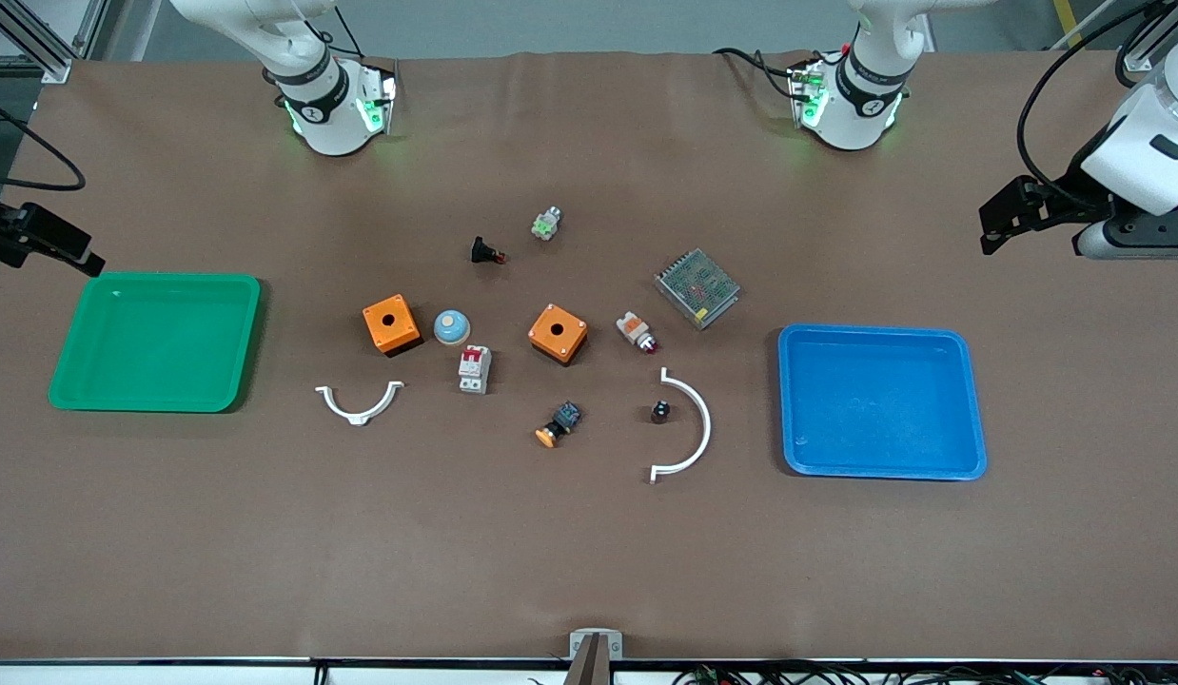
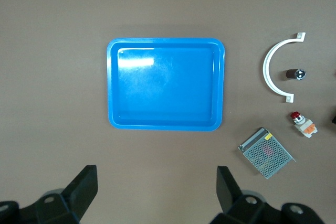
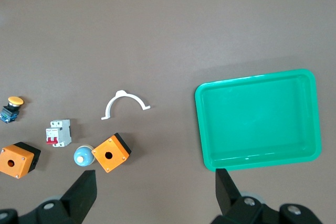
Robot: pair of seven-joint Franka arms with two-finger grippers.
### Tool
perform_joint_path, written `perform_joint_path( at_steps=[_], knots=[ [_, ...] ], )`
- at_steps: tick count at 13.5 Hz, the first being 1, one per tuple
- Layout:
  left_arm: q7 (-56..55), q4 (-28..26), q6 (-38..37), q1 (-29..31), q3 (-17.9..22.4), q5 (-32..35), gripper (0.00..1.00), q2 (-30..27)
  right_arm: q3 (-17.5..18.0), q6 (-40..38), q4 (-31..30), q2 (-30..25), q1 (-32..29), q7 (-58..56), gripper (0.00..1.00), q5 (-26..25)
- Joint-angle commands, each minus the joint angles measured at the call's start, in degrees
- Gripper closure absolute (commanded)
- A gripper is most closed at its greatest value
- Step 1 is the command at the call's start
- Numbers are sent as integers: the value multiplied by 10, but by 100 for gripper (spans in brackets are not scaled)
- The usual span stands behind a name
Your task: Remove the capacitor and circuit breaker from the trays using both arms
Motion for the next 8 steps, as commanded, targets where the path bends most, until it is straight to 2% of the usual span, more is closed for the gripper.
perform_joint_path(
  at_steps=[1, 8],
  knots=[
    [5, 7, -19, 13, -9, -12, 0, -9, 5, -7, 25, 14, -7, 1, 0, -8],
    [5, 20, -36, 12, -10, -12, 0, -5, 5, -7, 43, 14, -7, 1, 0, -11]
  ],
)
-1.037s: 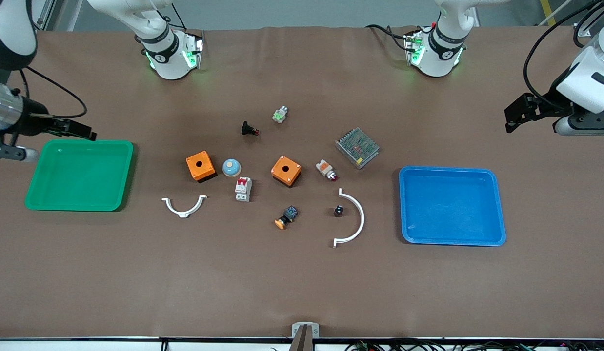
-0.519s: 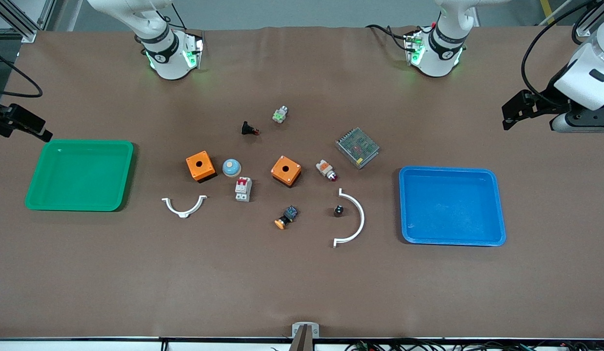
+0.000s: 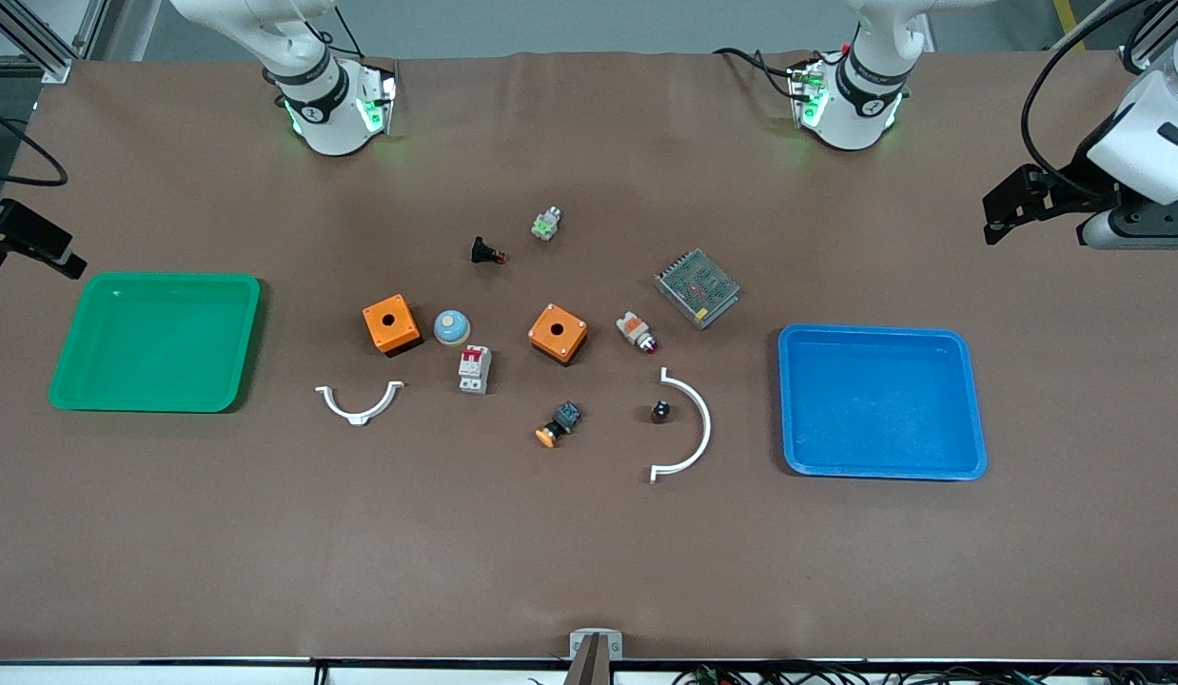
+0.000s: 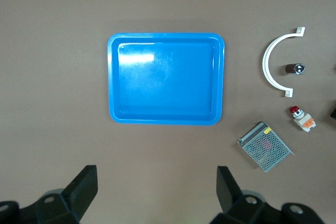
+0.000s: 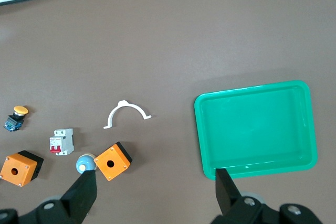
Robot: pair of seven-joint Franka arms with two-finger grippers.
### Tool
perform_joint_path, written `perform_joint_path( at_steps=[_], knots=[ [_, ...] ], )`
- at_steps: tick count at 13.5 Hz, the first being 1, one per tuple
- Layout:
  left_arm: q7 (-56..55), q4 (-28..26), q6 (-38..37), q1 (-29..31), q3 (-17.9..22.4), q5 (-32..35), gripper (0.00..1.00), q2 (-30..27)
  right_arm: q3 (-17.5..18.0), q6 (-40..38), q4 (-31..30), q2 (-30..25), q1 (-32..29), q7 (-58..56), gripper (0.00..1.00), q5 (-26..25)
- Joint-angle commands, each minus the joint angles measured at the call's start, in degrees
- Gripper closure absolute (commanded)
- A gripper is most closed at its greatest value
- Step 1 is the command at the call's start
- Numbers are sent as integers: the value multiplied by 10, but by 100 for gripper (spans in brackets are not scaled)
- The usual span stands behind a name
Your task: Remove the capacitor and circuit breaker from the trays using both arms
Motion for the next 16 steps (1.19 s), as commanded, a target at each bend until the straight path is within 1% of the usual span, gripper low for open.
perform_joint_path(
  at_steps=[1, 5, 10, 13, 16],
  knots=[
    [3, 5, -16, 11, -10, -12, 0, -5, 5, -6, 17, 9, -7, 2, 0, -7],
    [-9, 6, -31, 14, -5, -40, 0, -5, 6, -3, 17, 9, -7, 1, 0, -7],
    [-7, 6, -32, 14, -3, -27, 0, 0, 5, -6, 25, 9, -8, 0, 0, -10],
    [-5, 7, -33, 11, -8, 9, 0, 0, 5, -7, 25, 9, -8, -1, 0, -12],
    [2, 7, -34, 13, -8, 6, 0, 0, 5, -7, 24, 9, -8, -2, 0, -12]
  ],
)
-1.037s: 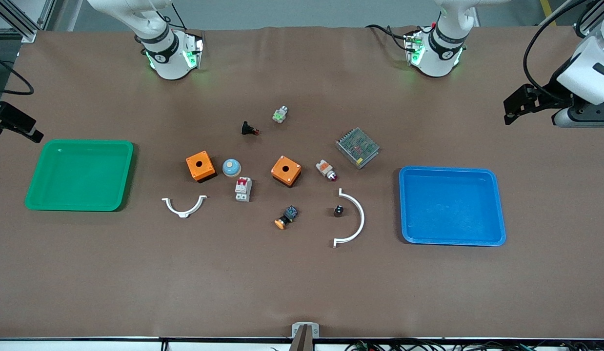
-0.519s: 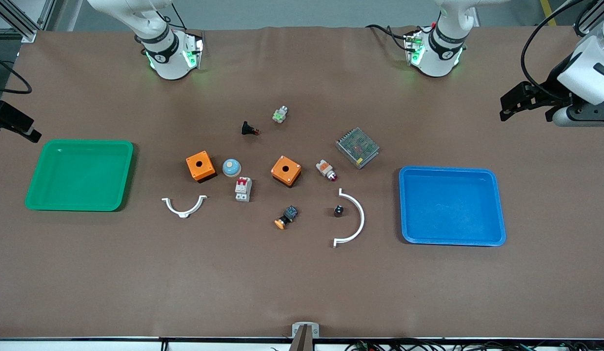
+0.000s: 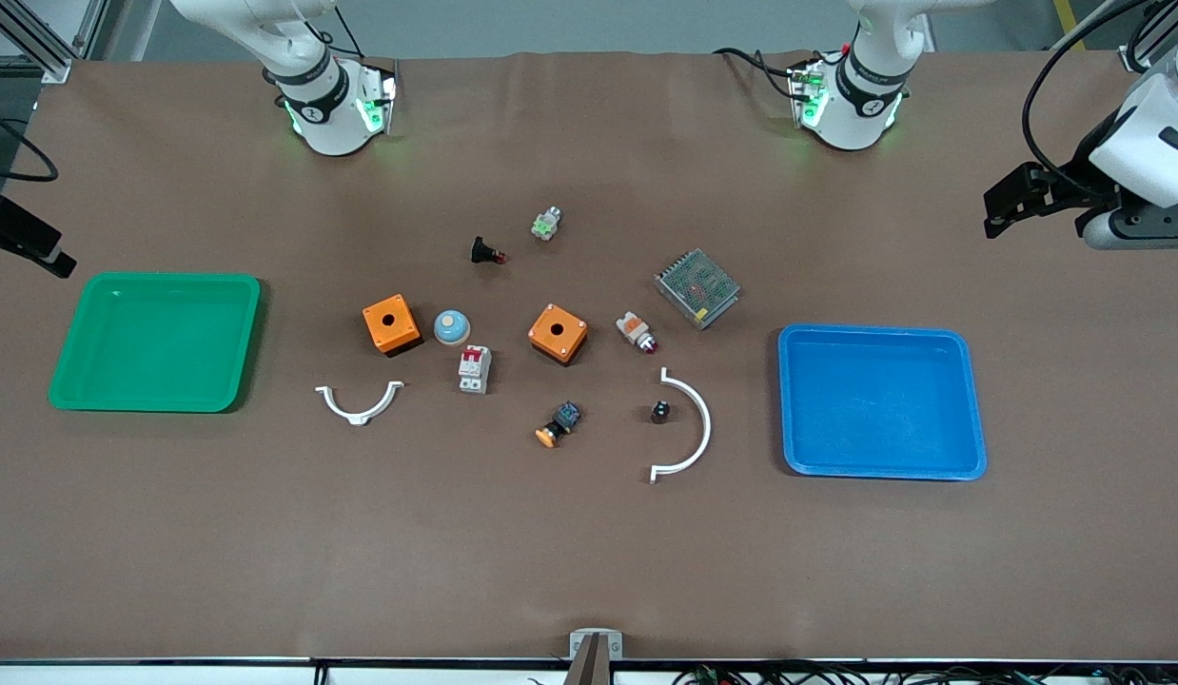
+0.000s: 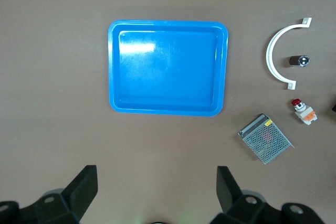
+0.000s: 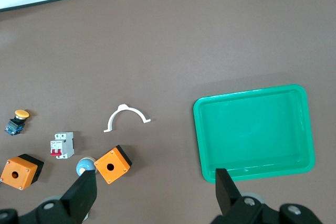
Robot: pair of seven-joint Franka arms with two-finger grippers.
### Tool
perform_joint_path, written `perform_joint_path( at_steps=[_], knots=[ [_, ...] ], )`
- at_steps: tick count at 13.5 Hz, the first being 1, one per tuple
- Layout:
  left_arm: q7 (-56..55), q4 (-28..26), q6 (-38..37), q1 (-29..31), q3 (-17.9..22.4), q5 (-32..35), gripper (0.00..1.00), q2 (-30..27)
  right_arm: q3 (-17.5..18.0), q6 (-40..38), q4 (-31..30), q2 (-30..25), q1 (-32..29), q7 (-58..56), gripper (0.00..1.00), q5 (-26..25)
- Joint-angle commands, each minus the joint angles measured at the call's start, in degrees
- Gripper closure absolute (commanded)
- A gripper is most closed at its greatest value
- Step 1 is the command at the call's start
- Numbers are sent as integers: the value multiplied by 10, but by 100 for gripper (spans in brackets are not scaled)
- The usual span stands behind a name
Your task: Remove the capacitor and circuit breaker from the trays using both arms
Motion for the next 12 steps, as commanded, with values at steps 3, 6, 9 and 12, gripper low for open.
perform_joint_path(
  at_steps=[3, 6, 9, 12],
  knots=[
    [8, 6, -9, 6, -6, 5, 0, -2, 5, -8, 15, 11, -7, -3, 0, -10],
    [8, 6, -11, 6, -6, 6, 0, -2, 6, -9, 15, 11, -6, -3, 0, -10],
    [9, 6, -11, 6, -6, 5, 0, -1, 5, -9, 15, 11, -6, -3, 0, -10],
    [10, 6, -11, 6, -6, 4, 0, -1, 5, -9, 15, 11, -8, -45, 0, -11]
  ],
)
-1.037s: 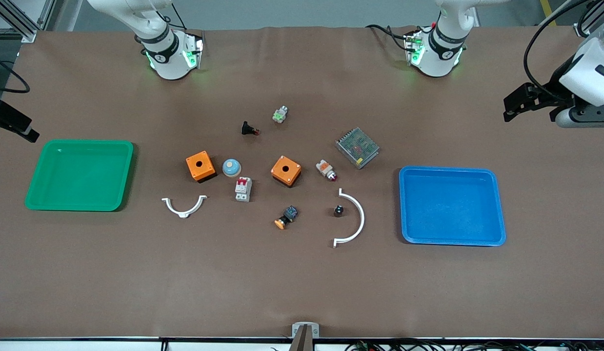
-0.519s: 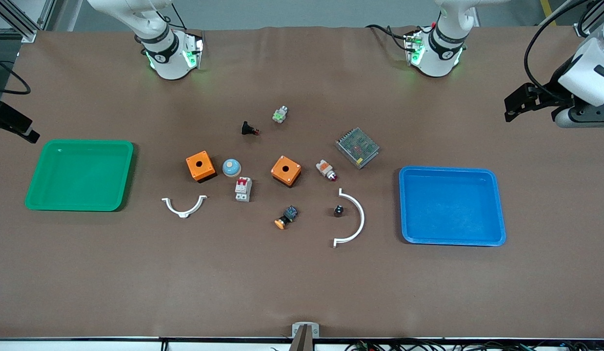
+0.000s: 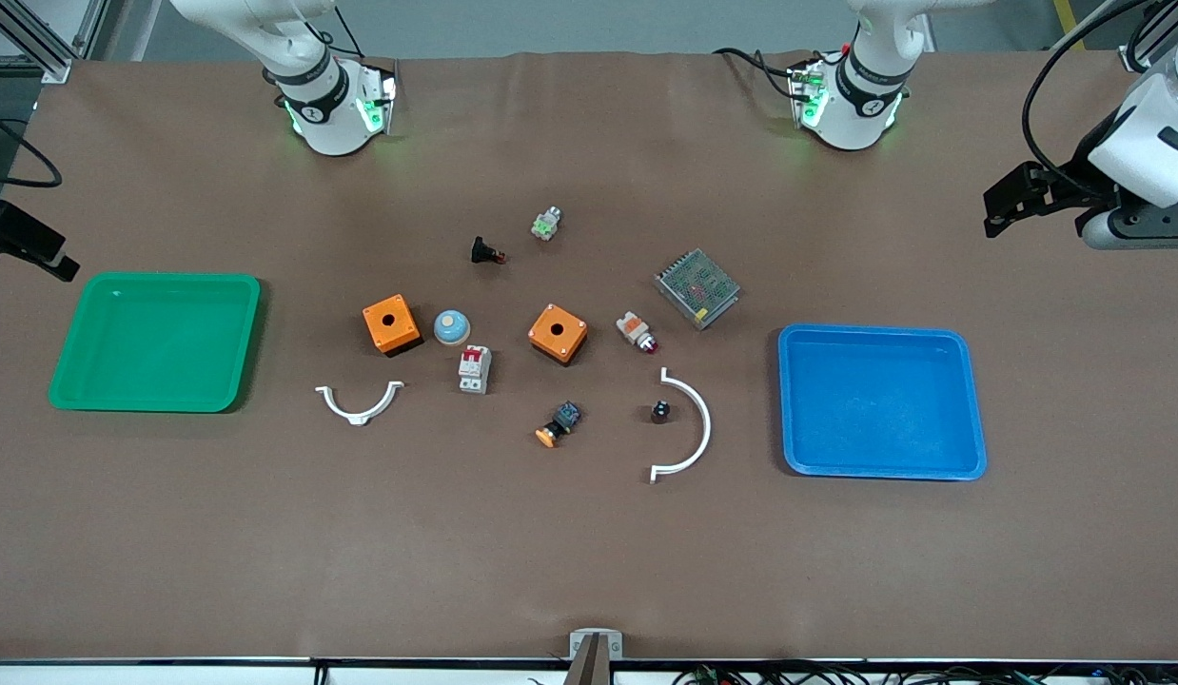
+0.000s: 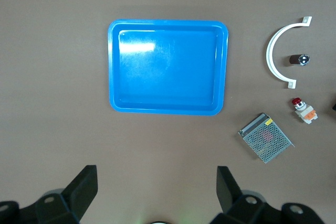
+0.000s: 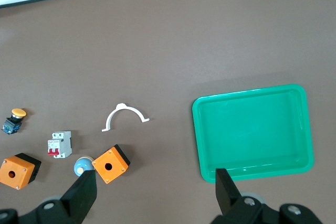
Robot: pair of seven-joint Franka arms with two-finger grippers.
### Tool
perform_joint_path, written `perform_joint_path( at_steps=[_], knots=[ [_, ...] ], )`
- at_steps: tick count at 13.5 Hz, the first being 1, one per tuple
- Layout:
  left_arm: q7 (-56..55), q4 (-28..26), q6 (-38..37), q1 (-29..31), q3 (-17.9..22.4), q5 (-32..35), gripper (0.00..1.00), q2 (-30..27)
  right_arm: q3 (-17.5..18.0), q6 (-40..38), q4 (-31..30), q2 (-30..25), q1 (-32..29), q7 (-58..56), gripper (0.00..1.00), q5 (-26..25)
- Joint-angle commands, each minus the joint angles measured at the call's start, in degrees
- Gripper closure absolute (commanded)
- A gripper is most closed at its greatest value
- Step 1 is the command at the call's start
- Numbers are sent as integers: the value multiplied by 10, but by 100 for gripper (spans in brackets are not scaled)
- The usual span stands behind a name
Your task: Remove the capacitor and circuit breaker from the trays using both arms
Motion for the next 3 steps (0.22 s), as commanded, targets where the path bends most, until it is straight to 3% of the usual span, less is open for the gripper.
perform_joint_path(
  at_steps=[1, 3],
  knots=[
    [8, 7, -10, 6, -6, 4, 0, -2, 5, -9, 14, 7, -14, -44, 0, -9],
    [9, 7, -10, 7, -5, 4, 0, -2, 5, -9, 14, 6, -19, -45, 0, -6]
  ],
)
